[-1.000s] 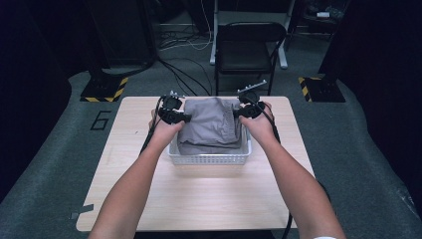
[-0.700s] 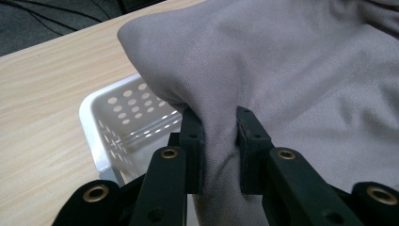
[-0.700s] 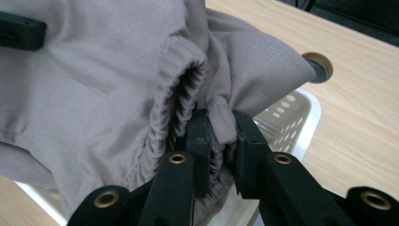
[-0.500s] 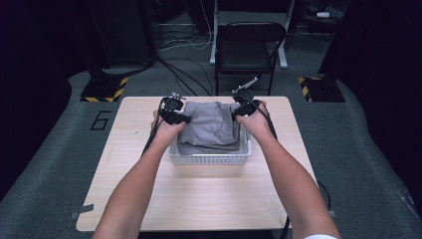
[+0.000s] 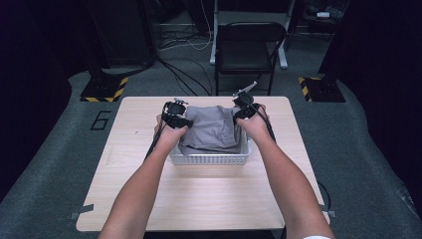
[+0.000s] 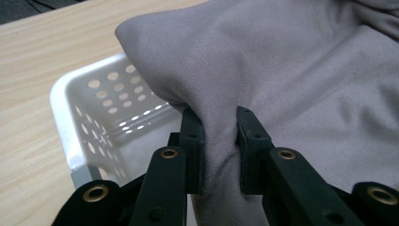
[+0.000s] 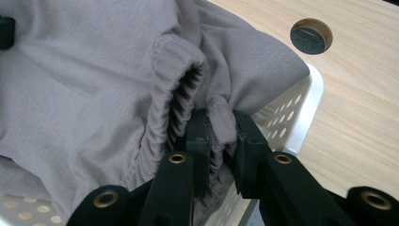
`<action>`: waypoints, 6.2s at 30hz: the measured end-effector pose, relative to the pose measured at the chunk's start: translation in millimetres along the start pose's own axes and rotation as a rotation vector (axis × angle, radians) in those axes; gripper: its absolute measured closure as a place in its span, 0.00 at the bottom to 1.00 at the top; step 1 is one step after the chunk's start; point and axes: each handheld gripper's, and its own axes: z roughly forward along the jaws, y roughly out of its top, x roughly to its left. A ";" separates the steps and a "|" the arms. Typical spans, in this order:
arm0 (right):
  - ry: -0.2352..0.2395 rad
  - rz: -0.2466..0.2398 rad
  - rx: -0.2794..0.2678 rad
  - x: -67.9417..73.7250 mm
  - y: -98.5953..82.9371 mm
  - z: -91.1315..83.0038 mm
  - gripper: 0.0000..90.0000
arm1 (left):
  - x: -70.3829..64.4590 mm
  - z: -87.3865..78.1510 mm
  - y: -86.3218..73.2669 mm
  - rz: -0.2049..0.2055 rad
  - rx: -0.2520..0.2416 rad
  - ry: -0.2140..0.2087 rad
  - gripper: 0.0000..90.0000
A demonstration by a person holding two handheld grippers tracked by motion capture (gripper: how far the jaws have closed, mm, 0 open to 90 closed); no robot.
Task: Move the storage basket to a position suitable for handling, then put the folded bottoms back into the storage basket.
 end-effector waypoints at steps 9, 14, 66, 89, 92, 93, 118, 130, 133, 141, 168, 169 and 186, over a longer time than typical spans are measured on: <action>-0.025 0.017 0.009 -0.8 -9.5 13.3 0.87 | -2.6 13.0 -2.2 0.008 0.015 0.008 0.84; -0.025 0.011 0.009 -0.5 -11.0 15.9 0.87 | -2.4 16.3 -4.2 -0.002 0.022 0.016 0.84; -0.067 0.032 -0.018 -3.1 -18.5 20.5 0.68 | -1.1 36.1 -18.5 -0.034 0.089 0.022 0.84; -0.073 0.010 -0.078 -2.6 -18.4 4.2 0.68 | 2.0 45.3 -20.4 -0.074 0.218 0.052 0.80; -0.071 0.006 -0.083 -3.5 -19.2 2.2 0.68 | 2.4 46.5 -20.8 -0.073 0.241 0.063 0.79; -0.067 0.012 -0.078 -2.8 -19.4 1.5 0.68 | 2.6 46.3 -20.8 -0.073 0.245 0.066 0.79; -0.044 -0.057 -0.089 7.7 -25.1 -8.4 0.62 | 16.2 6.8 -17.7 -0.090 0.134 0.079 0.56; -0.010 -0.088 -0.097 20.3 -27.4 -12.1 0.58 | 19.0 -13.1 -16.8 -0.081 0.081 0.059 0.53; 0.004 -0.100 -0.098 24.0 -28.3 -15.4 0.58 | 18.2 -18.0 -18.0 -0.070 0.084 0.045 0.52; 0.032 -0.125 -0.107 30.5 -31.7 -22.8 0.58 | 15.0 -32.6 -23.3 -0.047 0.053 0.015 0.52; 0.128 -0.207 -0.136 47.1 -97.6 -46.3 0.56 | -6.2 -81.1 -86.0 0.056 -0.012 -0.095 0.50; 0.126 -0.212 -0.140 47.9 -102.1 -46.6 0.56 | -6.9 -82.9 -89.6 0.054 -0.016 -0.097 0.50; 0.159 -0.216 -0.111 59.2 -162.3 -36.0 0.55 | -18.4 -88.4 -152.8 0.007 -0.034 -0.125 0.49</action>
